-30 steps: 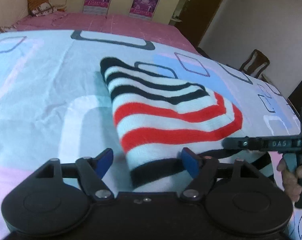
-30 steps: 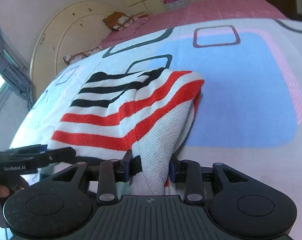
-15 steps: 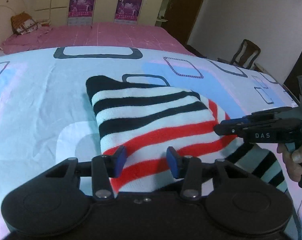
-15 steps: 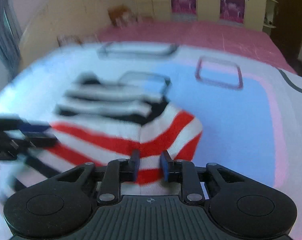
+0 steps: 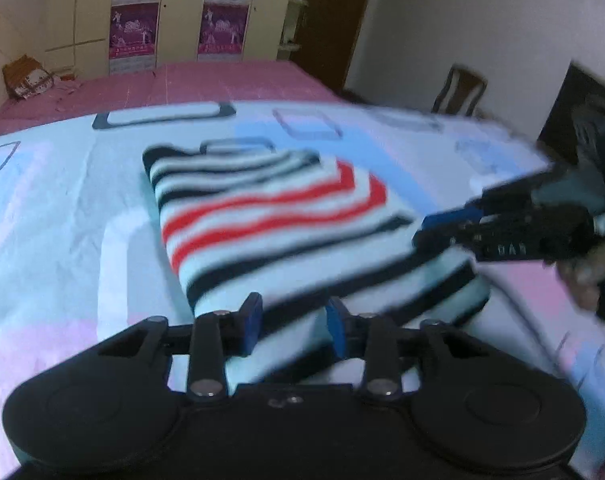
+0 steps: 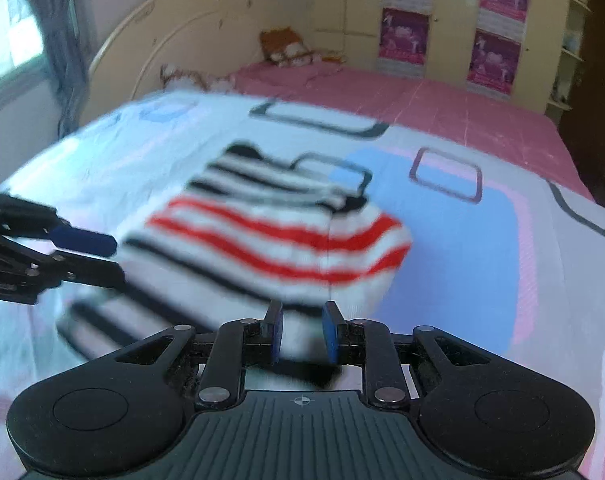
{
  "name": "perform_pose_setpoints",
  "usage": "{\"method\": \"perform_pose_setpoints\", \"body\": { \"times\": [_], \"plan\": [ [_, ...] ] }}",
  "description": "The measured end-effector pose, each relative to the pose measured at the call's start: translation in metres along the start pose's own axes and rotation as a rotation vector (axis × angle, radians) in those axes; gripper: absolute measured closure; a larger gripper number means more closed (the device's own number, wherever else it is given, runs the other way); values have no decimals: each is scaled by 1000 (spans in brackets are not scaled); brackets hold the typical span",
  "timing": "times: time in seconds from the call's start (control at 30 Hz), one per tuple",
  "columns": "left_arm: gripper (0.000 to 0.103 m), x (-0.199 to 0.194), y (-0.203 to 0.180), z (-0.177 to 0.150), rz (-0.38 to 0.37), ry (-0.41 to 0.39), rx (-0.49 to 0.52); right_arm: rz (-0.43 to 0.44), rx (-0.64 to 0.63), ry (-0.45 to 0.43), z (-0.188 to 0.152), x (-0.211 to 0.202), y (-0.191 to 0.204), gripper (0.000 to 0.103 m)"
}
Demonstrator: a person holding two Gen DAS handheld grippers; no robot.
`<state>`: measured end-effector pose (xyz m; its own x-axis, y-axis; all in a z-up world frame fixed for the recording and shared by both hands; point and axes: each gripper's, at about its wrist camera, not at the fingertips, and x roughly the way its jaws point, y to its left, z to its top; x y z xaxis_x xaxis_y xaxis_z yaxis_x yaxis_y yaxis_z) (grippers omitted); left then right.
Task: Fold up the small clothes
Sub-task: 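Lay the folded hem onto the sweater body with both tools, then open both tools and pull them back from the folded sweater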
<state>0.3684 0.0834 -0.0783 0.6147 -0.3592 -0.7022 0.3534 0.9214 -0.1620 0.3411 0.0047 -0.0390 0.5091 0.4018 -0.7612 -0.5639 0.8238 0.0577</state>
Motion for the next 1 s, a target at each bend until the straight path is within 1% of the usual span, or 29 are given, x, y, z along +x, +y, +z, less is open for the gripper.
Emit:
{"method": "perform_pose_setpoints", "body": {
  "times": [0.03,0.1,0.23,0.27,0.3,0.33,0.4,0.47,0.53,0.63,0.7,0.87,1.0],
  "plan": [
    [74,4,-1,-5,2,2,-18,-27,-13,22,-8,9,0,90],
    [74,9,0,-10,6,-23,-62,-36,9,12,-15,16,-5,90],
    [77,5,-1,-9,23,-27,-85,-67,2,2,-18,14,-4,90],
    [80,-2,-2,-11,29,-29,-88,-72,11,0,-19,9,-3,90],
    [86,-8,-3,-13,29,-37,-95,-78,16,-12,-19,0,-1,90],
    [87,-16,-4,-15,27,-46,-103,-73,18,-40,-20,-13,3,90],
    [87,-26,-7,-20,48,-53,-115,-27,28,-64,-23,-33,9,90],
    [87,-30,-11,-27,54,-48,-138,2,6,-53,-30,-42,16,90],
    [87,-29,-15,-33,73,-38,-145,24,-12,-26,-40,-41,22,90],
    [86,-23,-21,-34,110,-25,-145,2,-19,28,-53,-26,22,90],
    [86,-16,-24,-34,136,-6,-137,-10,-23,35,-59,-19,19,90],
    [86,-8,-30,-37,175,8,-117,5,27,23,-66,-12,7,90],
    [86,-5,-33,-39,201,8,-110,9,35,5,-71,-13,4,90]
  ]
}}
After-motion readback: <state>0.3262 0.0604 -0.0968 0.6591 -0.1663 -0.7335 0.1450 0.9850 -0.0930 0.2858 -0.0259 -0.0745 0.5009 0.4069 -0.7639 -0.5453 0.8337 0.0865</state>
